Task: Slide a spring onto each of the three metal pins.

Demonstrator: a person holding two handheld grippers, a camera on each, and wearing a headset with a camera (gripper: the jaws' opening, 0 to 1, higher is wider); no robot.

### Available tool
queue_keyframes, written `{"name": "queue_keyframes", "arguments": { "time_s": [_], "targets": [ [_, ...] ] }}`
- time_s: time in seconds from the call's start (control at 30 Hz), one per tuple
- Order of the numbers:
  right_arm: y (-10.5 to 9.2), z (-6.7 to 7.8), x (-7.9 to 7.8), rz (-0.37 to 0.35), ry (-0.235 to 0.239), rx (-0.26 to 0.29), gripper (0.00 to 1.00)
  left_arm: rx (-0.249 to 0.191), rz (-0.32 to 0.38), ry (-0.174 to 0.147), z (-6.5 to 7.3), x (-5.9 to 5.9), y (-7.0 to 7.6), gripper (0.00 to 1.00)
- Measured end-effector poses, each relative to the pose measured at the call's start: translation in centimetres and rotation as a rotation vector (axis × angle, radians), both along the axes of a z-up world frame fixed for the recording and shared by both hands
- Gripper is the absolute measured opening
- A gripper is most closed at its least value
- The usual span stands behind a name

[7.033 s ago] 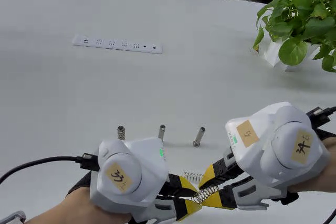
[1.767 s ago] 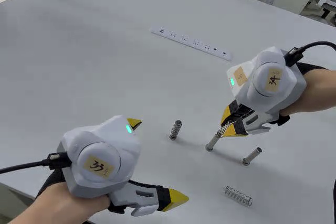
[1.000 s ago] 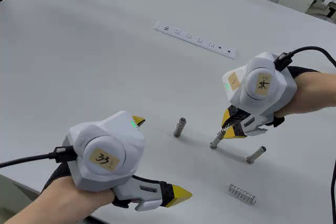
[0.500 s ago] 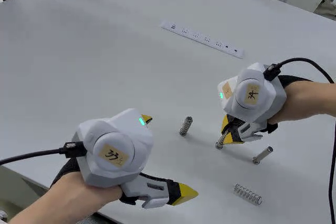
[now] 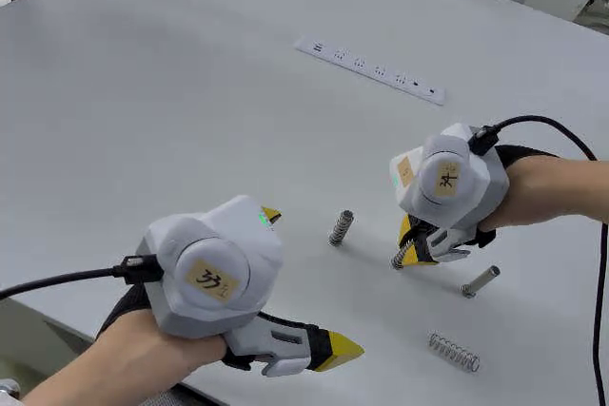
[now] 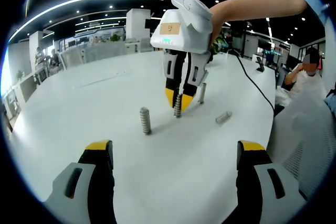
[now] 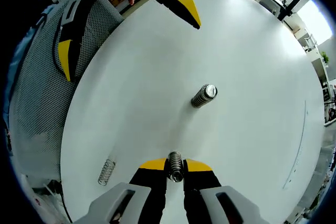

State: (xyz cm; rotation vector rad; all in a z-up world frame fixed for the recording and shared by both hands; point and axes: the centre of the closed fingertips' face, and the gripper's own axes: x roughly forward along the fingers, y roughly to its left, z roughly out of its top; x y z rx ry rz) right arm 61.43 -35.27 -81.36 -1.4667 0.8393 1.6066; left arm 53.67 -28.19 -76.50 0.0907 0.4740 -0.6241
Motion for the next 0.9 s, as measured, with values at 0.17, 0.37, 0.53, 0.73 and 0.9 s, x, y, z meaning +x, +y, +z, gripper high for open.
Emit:
{"name": "queue_keyframes", "arguments": {
  "time_s": [0.17,0.37,0.53,0.73,0.9],
  "targets": [
    [-0.1,-0.2,0.0,-0.007,-0.001,0.001,0.09,0.001,-0.002,0.001,-0.1,-0.1,-0.1,0.97],
    [0.0,-0.5,-0.5,-0.047,0.024,0.024,0.13,0.000,-0.003,0.002,-0.1,-0.2,-0.1,0.97],
    [0.2,-0.6,-0.6,-0.083,0.034,0.059,0.30,0.001,-0.005,0.002,-0.1,-0.3,-0.2,0.97],
    [0.7,-0.2,-0.7,-0.107,0.043,0.129,0.56,0.002,-0.011,0.004,-0.1,-0.3,-0.3,0.97],
    [1.1,0.4,-0.6,-0.135,0.045,0.185,0.75,-0.003,-0.014,0.010,-0.2,-0.4,-0.4,0.97]
  ]
}}
